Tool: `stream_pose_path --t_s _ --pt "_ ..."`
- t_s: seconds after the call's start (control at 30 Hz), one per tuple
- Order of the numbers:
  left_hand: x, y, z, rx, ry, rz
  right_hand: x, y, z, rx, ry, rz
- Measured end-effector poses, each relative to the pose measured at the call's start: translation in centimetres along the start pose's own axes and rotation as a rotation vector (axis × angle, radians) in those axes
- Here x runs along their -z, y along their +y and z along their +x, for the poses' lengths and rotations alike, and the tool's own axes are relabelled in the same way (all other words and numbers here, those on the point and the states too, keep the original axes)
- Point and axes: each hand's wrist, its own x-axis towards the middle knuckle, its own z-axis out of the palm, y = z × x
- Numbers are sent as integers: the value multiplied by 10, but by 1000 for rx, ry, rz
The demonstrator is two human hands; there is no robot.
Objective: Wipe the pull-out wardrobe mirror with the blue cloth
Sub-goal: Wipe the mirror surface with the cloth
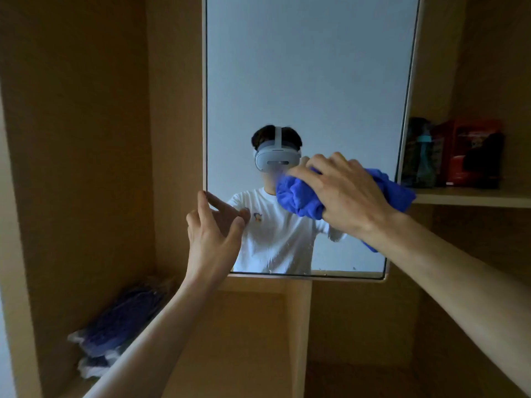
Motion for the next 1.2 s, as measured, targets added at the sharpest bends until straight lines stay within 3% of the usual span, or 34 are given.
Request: stream_pose_path --t_s 0.23,0.7,1.2 --pt "-2 19 11 -3 61 7 31 47 26 -100 84 20" --pt "-20 17 9 -52 190 72 -3 30 -26 -54 51 86" --pt "-10 16 6 -53 114 90 -21 22 -60 -50 46 72"
